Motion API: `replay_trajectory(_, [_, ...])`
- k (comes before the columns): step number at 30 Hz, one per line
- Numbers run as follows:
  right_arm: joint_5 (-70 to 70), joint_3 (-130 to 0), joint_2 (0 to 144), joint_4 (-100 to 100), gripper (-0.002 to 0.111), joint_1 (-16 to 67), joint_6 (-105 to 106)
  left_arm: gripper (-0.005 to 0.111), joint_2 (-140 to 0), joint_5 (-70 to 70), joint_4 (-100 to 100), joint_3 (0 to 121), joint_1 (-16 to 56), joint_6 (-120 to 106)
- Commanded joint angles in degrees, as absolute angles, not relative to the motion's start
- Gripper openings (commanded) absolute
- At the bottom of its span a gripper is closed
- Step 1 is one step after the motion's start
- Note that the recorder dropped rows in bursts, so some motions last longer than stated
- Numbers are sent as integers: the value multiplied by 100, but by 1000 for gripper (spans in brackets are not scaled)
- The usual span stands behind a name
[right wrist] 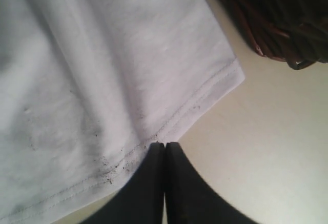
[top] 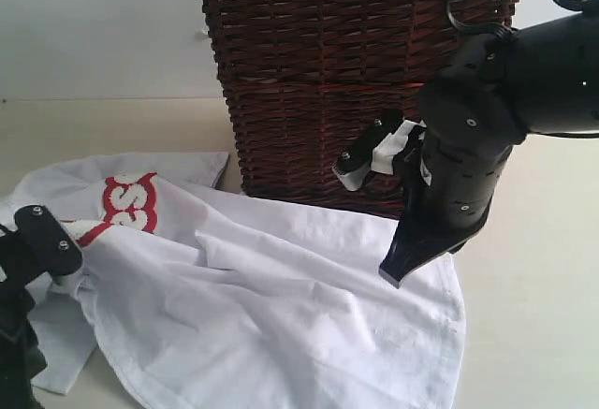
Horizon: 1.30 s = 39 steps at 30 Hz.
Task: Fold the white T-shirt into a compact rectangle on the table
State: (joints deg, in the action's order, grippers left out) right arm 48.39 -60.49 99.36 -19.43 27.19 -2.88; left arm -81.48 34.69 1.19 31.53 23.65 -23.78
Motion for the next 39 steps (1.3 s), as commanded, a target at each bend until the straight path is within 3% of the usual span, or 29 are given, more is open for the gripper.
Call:
replay_trajectory(1, [4786,-6037,9878,-1950,0,2697,-262,0,-8856,2815,217,3281,2390,-2367])
replay_trajectory(5, [4783,-6037,9878,-1950,0,2697,-262,0,-9536,2006,272,3363,2390,-2357])
replay_trajectory(9, [4774,-6037,9878,-1947,0,2697,-262,0,-9890,2061,272,3529,2390,-2357])
replay_trajectory(16, [4823,-6037,9878,-1913,0,2697,-262,0,-10071,5338,951,3529,2390,-2370])
replay_trajectory(22, [4912,-6037,9871,-1913,0,2697,-262,0,-10049,6996,597,3289,2401,-2953])
replay_trajectory(26, [4958,-6037,9865,-1926,0,2697,-262,0,-9492,6996,684,3470,2401,-2929])
replay_trajectory(34, [5037,-6242,9564,-1842,0,2697,-162,0,-8331,3285,684,3252,2390,-2569])
replay_trajectory(39, [4871,-6324,8940,-1014,0,2697,349,0,-8745,3170,1202,2938,2390,-2568])
